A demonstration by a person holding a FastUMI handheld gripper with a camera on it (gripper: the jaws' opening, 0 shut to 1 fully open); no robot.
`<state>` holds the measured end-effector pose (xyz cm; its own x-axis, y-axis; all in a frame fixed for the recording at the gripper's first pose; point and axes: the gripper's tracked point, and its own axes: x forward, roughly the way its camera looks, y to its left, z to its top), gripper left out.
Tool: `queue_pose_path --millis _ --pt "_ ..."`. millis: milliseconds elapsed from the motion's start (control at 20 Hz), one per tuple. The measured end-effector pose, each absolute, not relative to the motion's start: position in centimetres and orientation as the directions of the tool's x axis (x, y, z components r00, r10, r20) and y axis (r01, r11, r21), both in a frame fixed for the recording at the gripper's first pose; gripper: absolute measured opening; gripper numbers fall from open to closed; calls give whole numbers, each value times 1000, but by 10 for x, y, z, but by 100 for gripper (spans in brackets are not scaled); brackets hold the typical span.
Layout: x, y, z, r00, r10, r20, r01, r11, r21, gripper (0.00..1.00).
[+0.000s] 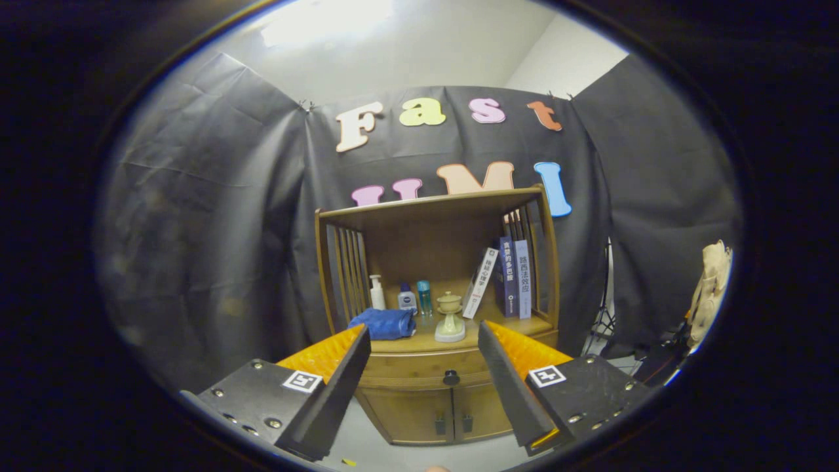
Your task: Pull open the drawer, take out the items inside it, and place them on the countertop above the cabinet.
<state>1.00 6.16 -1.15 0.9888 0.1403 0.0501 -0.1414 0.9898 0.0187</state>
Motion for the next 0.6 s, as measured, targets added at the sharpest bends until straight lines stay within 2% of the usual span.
queue_pose_path --millis 600 --pt "21 21 -1 986 166 7 -166 985 50 99"
